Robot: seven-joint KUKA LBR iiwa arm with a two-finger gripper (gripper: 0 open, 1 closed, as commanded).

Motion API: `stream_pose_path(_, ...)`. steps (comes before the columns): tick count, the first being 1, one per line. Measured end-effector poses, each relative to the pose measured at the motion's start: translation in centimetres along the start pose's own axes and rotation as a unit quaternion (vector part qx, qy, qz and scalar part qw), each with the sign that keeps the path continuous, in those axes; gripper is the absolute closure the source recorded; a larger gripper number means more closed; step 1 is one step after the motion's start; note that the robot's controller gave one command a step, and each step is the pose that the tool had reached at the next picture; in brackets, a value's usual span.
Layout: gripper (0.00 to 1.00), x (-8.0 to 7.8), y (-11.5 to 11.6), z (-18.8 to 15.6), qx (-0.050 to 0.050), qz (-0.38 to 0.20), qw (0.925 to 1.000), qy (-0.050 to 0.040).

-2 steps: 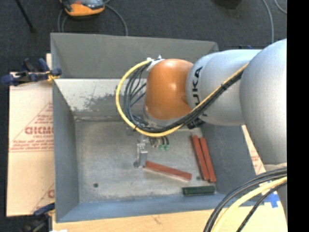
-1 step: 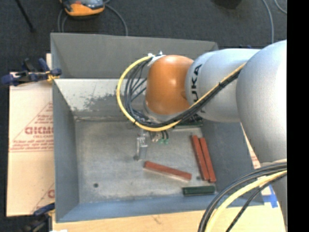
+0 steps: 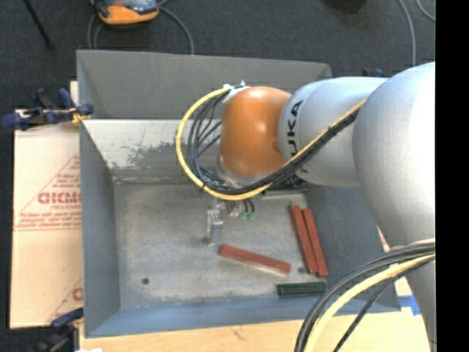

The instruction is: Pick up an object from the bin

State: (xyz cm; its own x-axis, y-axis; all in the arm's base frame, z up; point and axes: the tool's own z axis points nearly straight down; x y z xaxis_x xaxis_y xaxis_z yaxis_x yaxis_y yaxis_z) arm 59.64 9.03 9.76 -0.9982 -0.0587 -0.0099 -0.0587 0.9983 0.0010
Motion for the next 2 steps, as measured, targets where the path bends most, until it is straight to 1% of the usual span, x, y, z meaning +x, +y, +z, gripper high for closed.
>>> stream_pose_path(1,0.00,1.3,-3.4,-3.7,0.003,-0.024,0.9997,0.0084)
stream_pose_path(2,0.00,1.2,-3.6,-5.3,0.000,-0.044,0.9990,-0.0025)
